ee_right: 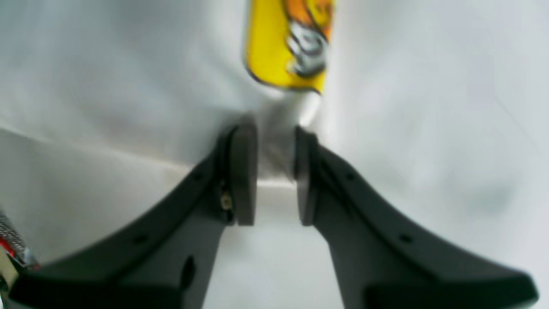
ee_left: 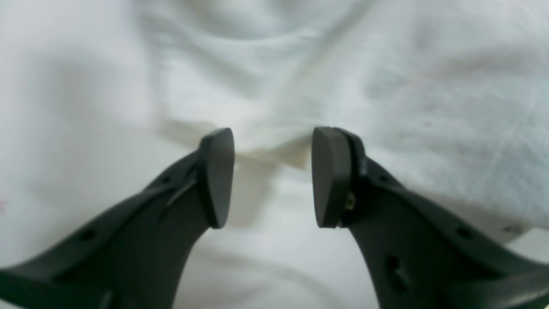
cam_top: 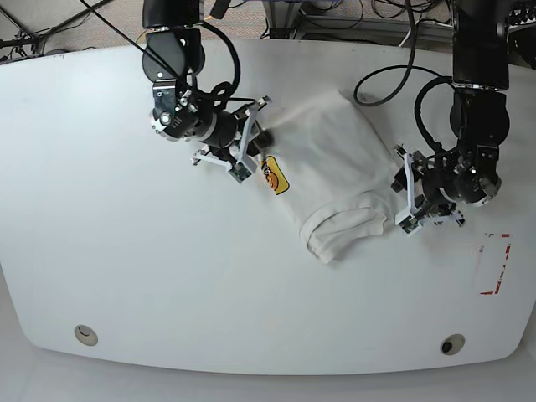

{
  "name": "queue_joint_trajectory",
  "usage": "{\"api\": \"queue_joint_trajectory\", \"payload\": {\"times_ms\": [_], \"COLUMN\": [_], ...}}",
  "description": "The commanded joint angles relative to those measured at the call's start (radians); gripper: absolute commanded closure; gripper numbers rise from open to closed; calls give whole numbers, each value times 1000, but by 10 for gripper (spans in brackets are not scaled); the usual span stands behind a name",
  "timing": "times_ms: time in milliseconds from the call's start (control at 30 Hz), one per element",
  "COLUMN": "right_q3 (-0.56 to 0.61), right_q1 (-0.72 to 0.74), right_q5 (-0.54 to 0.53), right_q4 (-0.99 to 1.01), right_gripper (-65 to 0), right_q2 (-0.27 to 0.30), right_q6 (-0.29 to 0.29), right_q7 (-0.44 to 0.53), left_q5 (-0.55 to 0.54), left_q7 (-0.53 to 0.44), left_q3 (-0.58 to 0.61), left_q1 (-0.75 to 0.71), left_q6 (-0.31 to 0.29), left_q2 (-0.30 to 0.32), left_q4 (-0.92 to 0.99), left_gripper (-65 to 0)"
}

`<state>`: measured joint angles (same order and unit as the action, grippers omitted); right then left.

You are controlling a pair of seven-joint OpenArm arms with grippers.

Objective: Fold the T-shirt properly
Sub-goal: 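Grasp the folded shirt with both grippers and rotate it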

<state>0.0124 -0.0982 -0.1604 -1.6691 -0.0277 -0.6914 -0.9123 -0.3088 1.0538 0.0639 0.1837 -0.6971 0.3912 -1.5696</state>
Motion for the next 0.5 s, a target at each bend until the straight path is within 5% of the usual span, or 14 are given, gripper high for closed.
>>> {"api": "queue_joint_trajectory", "payload": {"times_ms": [0,233,367,467], "right_q3": [59,243,240,234], "right_q1": [4,15,35,36], "right_q5": [-20,-32,-34,-34], "right_q4": [-27,-33,-36,-76], "right_gripper": [-144,-144,-144,-144], "right_q2": [-39,-57,-57,-39], "right_q6": [-7,5,16,16], "right_q7": [17,17,15,15], "left_q5": [-11,17,96,159], "left_q7": [-5,0,0,-4], "left_q3": [-29,-57,-60,-60], "left_q1": [21,-36,-52,-83], "left_q6": [-1,-1,-1,52], "left_q2": [22,-54,-165,-243], "left_q4": [-96,-242,-272,-275], "left_gripper": [-275,-278,-279,-279]}}
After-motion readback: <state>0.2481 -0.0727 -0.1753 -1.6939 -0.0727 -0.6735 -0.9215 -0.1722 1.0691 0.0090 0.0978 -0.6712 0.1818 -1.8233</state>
